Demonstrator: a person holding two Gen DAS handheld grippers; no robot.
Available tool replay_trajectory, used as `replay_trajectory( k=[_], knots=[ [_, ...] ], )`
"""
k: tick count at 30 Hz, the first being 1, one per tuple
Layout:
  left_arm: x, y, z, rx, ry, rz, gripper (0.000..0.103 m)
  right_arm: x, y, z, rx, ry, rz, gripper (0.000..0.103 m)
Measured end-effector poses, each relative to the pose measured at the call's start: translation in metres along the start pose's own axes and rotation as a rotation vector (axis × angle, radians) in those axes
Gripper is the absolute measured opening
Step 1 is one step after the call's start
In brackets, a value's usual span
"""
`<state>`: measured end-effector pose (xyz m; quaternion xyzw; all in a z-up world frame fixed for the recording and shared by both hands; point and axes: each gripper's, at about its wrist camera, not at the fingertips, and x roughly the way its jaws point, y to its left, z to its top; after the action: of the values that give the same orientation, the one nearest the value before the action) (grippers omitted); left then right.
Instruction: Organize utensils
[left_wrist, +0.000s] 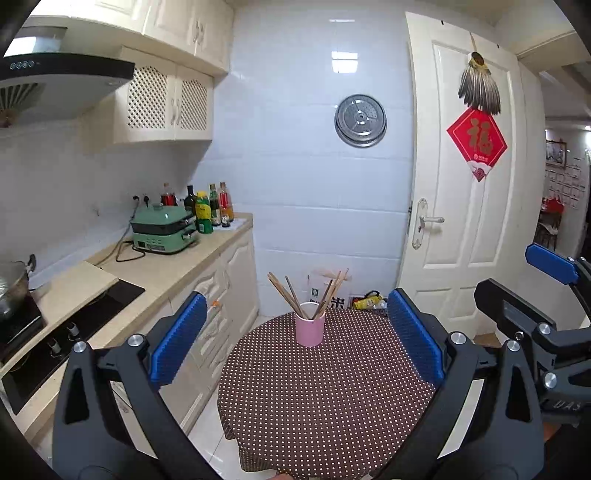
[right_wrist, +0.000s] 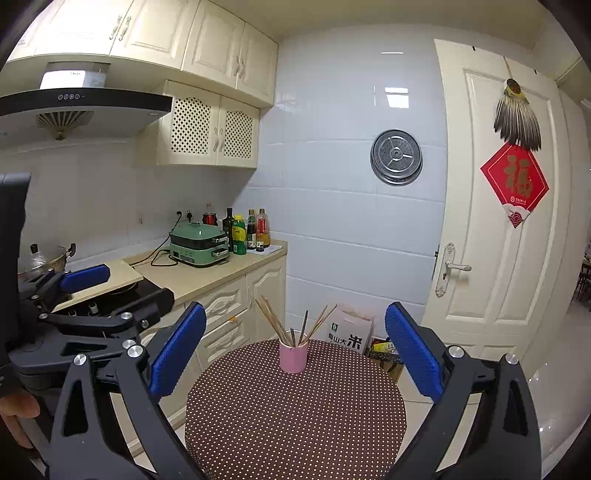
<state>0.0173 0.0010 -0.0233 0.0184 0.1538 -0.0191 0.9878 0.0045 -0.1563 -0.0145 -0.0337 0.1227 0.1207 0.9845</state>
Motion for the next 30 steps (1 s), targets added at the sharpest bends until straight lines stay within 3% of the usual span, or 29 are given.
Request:
replay_trajectory(
  k=[14,30],
  knots=[
    [-0.037,0.000,0.007,0.028,-0.081,0.040,0.096,-0.027,0.004,0.005,0.009,-0.051,-0.012,0.094],
    [-0.040,0.004,0.009,0.040,-0.105,0.063,0.096,-0.026,0.009,0.005,0.019,-0.054,0.001,0.094]
  ],
)
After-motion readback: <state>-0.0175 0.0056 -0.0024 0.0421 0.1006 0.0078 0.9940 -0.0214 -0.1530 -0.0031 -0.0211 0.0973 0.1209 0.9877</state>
